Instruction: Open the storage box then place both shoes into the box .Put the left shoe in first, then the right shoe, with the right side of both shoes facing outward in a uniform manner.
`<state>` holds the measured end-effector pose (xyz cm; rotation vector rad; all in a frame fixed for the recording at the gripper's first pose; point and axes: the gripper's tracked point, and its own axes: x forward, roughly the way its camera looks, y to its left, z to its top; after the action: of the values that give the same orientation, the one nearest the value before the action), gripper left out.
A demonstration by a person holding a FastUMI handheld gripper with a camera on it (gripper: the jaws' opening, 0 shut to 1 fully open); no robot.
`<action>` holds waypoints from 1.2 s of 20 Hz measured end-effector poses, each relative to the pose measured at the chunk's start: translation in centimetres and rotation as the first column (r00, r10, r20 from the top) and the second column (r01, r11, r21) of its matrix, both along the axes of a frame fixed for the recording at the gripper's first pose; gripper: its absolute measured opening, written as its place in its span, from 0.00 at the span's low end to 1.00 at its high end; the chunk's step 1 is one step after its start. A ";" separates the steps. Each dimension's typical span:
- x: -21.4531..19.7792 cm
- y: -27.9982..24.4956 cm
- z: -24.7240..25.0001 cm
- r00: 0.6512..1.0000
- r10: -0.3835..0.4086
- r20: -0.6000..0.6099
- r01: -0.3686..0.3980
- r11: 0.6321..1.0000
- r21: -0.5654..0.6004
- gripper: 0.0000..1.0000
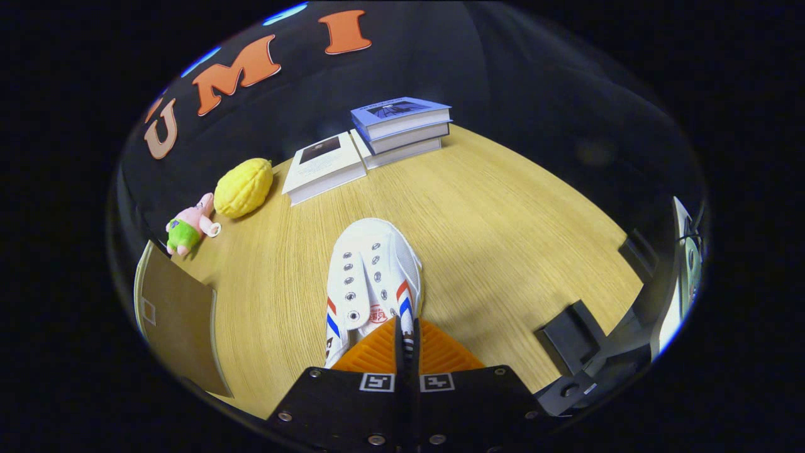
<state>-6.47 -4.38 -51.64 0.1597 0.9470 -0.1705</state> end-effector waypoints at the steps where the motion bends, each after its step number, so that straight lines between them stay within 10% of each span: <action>1: 0.3 0.2 0.7 1.000 -0.008 0.012 0.008 1.000 0.008 0.00; 11: 1.2 9.8 11.0 0.993 0.027 0.115 -0.032 0.999 0.040 0.00; 24: 1.4 32.4 17.8 0.935 0.292 0.203 -0.325 0.933 0.153 0.00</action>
<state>-5.11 27.99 -33.85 0.1902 0.7970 0.2221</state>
